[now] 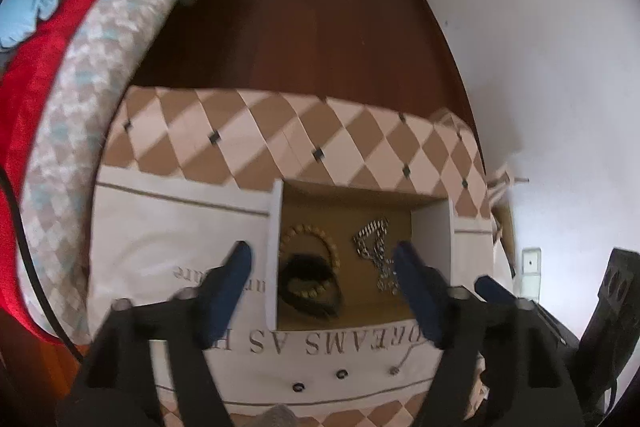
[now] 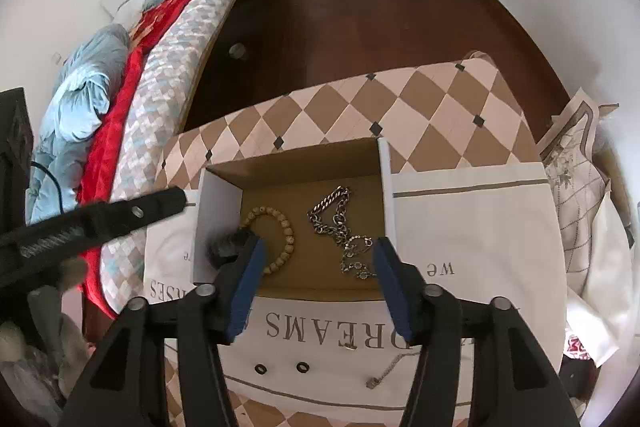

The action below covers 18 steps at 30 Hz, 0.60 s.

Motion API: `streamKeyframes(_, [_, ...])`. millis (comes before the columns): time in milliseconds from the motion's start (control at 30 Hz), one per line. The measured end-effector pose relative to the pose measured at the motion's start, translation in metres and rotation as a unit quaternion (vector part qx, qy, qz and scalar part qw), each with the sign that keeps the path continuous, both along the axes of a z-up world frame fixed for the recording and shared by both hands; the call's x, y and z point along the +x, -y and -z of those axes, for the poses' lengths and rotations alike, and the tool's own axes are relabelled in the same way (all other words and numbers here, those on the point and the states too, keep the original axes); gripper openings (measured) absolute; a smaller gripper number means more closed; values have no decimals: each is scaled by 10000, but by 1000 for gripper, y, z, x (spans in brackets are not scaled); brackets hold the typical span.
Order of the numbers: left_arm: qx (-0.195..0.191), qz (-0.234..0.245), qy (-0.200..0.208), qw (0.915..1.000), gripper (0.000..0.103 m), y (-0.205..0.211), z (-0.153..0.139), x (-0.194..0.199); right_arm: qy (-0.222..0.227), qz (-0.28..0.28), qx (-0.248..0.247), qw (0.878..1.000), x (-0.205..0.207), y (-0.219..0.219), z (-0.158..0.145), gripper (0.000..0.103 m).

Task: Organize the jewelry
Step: 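Lower the watch band and charm bracelet into the white box, open both grippers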

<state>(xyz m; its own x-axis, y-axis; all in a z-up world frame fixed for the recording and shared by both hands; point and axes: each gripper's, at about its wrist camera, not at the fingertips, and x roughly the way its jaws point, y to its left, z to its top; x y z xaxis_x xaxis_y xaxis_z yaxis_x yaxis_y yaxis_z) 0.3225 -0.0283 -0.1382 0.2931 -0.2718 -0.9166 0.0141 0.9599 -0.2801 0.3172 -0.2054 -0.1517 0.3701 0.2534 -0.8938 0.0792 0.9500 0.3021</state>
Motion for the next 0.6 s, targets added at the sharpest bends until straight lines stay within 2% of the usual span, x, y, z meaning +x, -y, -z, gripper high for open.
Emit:
streamKeyframes(33, [19, -38, 55, 10000, 80, -3, -4, 0, 26, 27, -69, 10000, -2, 1, -3, 67])
streamKeyframes(67, [107, -44, 122, 9999, 95, -4, -7, -1, 26, 27, -69, 10000, -2, 1, -3, 75])
streamKeyframes(100, [242, -49, 227, 9994, 103, -5, -11, -1, 43, 45, -174, 9998, -2, 1, -5, 91])
streamKeyframes(133, [444, -106, 383, 9982, 103, -7, -16, -4, 114, 82, -511, 9986, -5, 0, -11, 97])
streamKeyframes(233, [1125, -183, 821, 9901, 103, -9, -26, -15, 95, 103, -1261, 9919, -10, -7, -13, 98])
streamKeyframes(367, [1776, -259, 1195, 9765, 103, -12, -27, -34, 90, 72, -1686, 9856, -19, -15, -8, 103])
streamKeyframes(500, [1965, -324, 1269, 9717, 103, -22, -22, -49, 163, 11, -1878, 9821, -31, -22, -4, 103])
streamKeyframes(600, [1951, -381, 1254, 9720, 103, -28, -20, -62, 176, -14, -1837, 9828, -37, -26, -4, 103])
